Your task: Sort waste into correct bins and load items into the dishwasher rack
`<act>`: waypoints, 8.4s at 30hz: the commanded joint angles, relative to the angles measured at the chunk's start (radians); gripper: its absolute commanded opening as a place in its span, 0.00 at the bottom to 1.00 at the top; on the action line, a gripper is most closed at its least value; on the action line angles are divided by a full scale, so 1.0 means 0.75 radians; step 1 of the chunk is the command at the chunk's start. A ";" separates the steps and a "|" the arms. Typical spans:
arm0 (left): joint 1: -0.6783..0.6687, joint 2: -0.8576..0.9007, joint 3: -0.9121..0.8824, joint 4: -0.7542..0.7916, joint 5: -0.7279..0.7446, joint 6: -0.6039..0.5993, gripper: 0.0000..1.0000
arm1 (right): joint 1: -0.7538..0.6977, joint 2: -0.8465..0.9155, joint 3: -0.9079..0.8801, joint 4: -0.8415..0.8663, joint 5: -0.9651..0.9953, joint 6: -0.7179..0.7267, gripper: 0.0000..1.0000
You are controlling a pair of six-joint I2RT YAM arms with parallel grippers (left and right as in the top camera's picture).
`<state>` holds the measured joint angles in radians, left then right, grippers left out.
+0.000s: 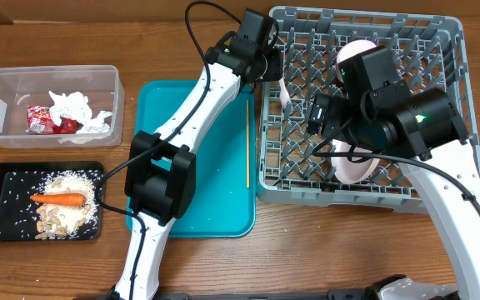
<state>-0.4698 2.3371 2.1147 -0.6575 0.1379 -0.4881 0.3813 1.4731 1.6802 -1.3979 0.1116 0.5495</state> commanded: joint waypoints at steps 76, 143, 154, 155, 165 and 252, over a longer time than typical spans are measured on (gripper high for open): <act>1.091 -0.820 -0.417 -1.220 -0.399 -0.322 1.00 | -0.001 -0.003 0.020 0.075 -0.248 -0.033 1.00; 0.814 -0.819 -0.418 -1.173 0.253 0.043 1.00 | -0.823 0.211 0.595 -0.368 0.162 -0.269 1.00; 0.095 -0.572 -0.418 -0.972 -0.196 -0.256 1.00 | -0.824 0.211 0.595 -0.368 0.162 -0.269 1.00; 0.072 -0.525 -0.418 -0.945 -0.183 -0.246 1.00 | -0.824 0.211 0.595 -0.368 0.162 -0.269 1.00; 0.010 -0.219 -0.418 -0.777 -0.182 -0.175 1.00 | -0.824 0.211 0.595 -0.368 0.162 -0.269 1.00; 0.899 -0.805 -0.113 -1.376 -0.272 -0.181 1.00 | -0.824 0.211 0.595 -0.299 -0.583 -0.139 1.00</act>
<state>0.1078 1.7348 2.0411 -1.6833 -0.0841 -0.5972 -0.2359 1.6318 2.1258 -1.6341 0.0284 0.3935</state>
